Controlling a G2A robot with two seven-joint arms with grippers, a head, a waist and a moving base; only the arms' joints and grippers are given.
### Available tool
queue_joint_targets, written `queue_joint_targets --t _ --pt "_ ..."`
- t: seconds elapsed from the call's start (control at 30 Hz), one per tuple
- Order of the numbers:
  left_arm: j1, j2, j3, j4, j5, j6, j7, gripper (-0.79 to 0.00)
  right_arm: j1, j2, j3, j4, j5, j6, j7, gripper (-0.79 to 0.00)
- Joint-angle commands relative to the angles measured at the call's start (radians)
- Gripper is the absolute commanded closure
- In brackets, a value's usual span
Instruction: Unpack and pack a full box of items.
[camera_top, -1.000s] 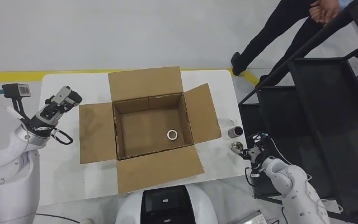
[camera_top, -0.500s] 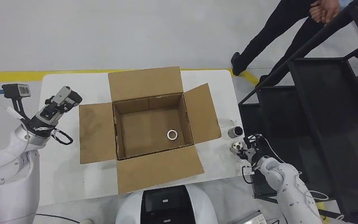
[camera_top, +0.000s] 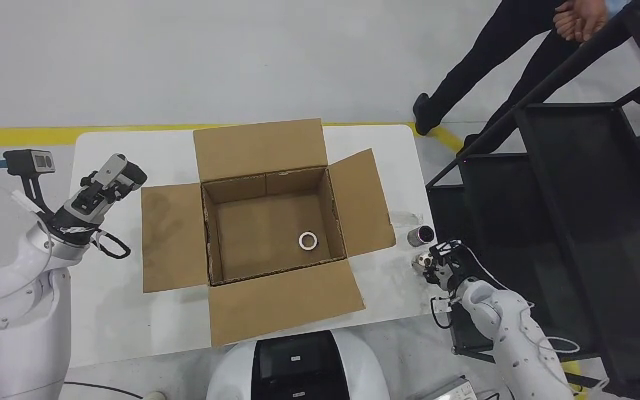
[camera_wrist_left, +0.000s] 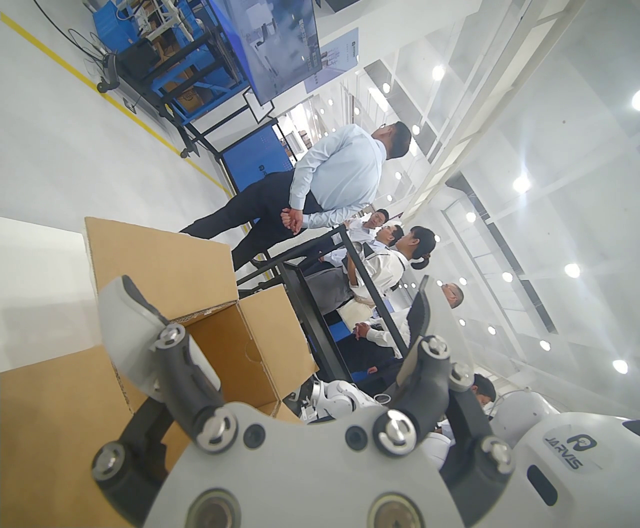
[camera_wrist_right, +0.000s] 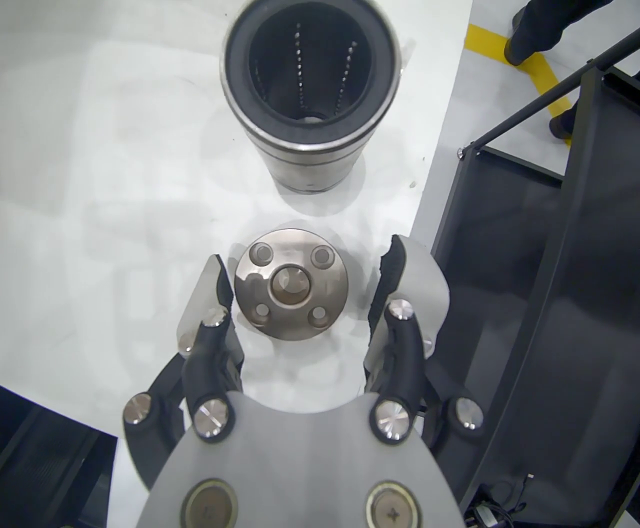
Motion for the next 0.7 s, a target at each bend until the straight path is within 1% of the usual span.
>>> queue_joint_targets --t 0.0,0.03,0.13,0.17,0.23,0.3,0.33,0.37,0.4,0.43,0.5,0.57,0.67 --pt "0.0 0.0 0.0 0.0 0.0 0.0 0.0 -0.785 -0.003 0.0 -0.003 -0.002 -0.002 0.001 -0.004 -0.56" --pt "0.0 0.0 0.0 0.0 0.0 0.0 0.0 -0.785 -0.004 0.0 -0.004 -0.003 -0.002 0.002 -0.005 -0.548" --pt "0.0 0.0 0.0 0.0 0.0 0.0 0.0 -0.785 -0.006 0.001 -0.005 -0.008 -0.004 0.004 -0.005 -0.446" --pt "0.0 0.0 0.0 0.0 0.0 0.0 0.0 -0.785 -0.008 0.002 -0.005 -0.009 -0.004 0.005 -0.006 -0.372" --pt "0.0 0.0 0.0 0.0 0.0 0.0 0.0 -0.785 -0.01 0.002 -0.004 -0.013 -0.004 0.007 -0.007 -0.268" --pt "0.0 0.0 0.0 0.0 0.0 0.0 0.0 -0.785 -0.011 0.003 -0.004 -0.016 -0.008 0.008 -0.007 -0.249" --pt "0.0 0.0 0.0 0.0 0.0 0.0 0.0 -0.785 -0.012 0.004 -0.004 -0.018 -0.008 0.008 -0.008 -0.188" --pt "0.0 0.0 0.0 0.0 0.0 0.0 0.0 -0.785 -0.013 0.004 -0.004 -0.02 -0.007 0.009 -0.008 -0.151" --pt "0.0 0.0 0.0 0.0 0.0 0.0 0.0 -0.785 -0.014 0.004 -0.004 -0.023 -0.007 0.01 -0.008 -0.139" --pt "0.0 0.0 0.0 0.0 0.0 0.0 0.0 -0.785 -0.015 0.004 -0.003 -0.027 -0.006 0.011 -0.01 -0.105" --pt "0.0 0.0 0.0 0.0 0.0 0.0 0.0 -0.785 -0.023 0.005 0.002 -0.044 0.002 0.014 -0.019 -0.08" --pt "0.0 0.0 0.0 0.0 0.0 0.0 0.0 -0.785 -0.039 0.006 0.015 -0.072 0.019 0.011 -0.028 0.0" --pt "0.0 0.0 0.0 0.0 0.0 0.0 0.0 -0.785 -0.081 0.011 0.047 -0.137 0.044 0.0 -0.027 0.0"
